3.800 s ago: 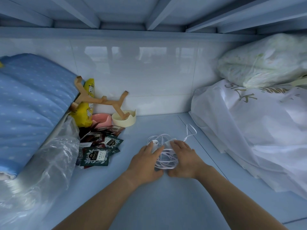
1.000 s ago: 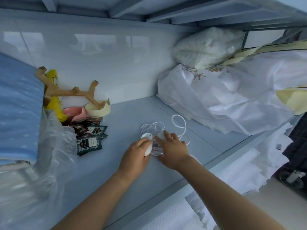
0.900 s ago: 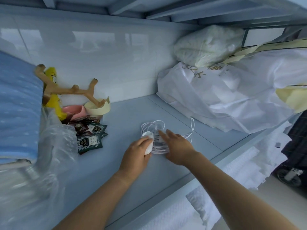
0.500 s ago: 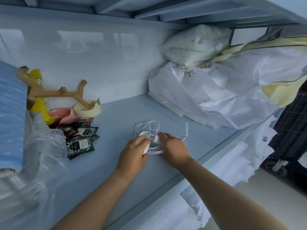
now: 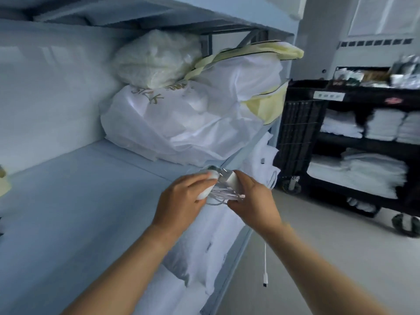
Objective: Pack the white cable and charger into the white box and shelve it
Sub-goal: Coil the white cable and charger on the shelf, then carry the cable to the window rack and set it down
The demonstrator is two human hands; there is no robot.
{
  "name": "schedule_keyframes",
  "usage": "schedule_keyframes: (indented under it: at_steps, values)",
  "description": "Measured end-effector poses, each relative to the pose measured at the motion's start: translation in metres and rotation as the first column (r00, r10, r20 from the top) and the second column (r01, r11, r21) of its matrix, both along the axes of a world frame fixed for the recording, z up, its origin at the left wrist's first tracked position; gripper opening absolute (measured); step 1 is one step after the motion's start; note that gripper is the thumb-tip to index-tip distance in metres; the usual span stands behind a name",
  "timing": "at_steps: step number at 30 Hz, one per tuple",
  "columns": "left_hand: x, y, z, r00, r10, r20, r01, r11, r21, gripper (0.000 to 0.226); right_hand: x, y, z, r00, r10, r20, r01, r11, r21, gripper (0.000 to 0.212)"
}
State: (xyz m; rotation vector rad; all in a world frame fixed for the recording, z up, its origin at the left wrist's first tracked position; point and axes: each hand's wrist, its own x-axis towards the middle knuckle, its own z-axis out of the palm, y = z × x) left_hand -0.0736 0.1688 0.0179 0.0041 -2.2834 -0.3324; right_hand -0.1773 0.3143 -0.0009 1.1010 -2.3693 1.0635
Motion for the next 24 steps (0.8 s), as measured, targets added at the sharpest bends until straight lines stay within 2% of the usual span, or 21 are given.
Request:
schedule_keyframes:
  at_steps: [5, 9, 14, 17, 20, 24]
  values:
    - [-0.061, 0.08, 0.006, 0.98, -0.201, -0.007, 0.201, 0.979, 0.021, 0.046, -0.035, 0.1, 0.003, 0.981, -0.16, 0.106, 0.172, 0.978, -0.115, 0.04]
    - [-0.109, 0.155, 0.004, 0.943, -0.328, 0.064, 0.326, 0.945, 0.037, 0.039, -0.063, 0.195, -0.002, 0.948, -0.309, 0.079, 0.316, 0.943, -0.106, 0.039]
    - [-0.167, 0.264, 0.0, 0.89, -0.454, 0.045, 0.448, 0.888, 0.103, 0.037, -0.091, 0.313, -0.005, 0.848, -0.53, 0.005, 0.53, 0.846, -0.056, 0.043]
    - [-0.196, 0.331, -0.005, 0.854, -0.52, 0.016, 0.517, 0.851, 0.088, 0.042, -0.097, 0.375, -0.006, 0.791, -0.612, -0.01, 0.611, 0.791, -0.039, 0.046]
    - [-0.218, 0.395, -0.009, 0.803, -0.595, 0.024, 0.591, 0.802, 0.089, 0.042, -0.097, 0.434, -0.008, 0.733, -0.678, -0.043, 0.678, 0.735, -0.026, 0.06]
    - [-0.239, 0.468, -0.014, 0.744, -0.666, 0.056, 0.663, 0.746, 0.062, 0.044, -0.097, 0.502, -0.014, 0.654, -0.756, -0.037, 0.756, 0.654, -0.012, 0.061]
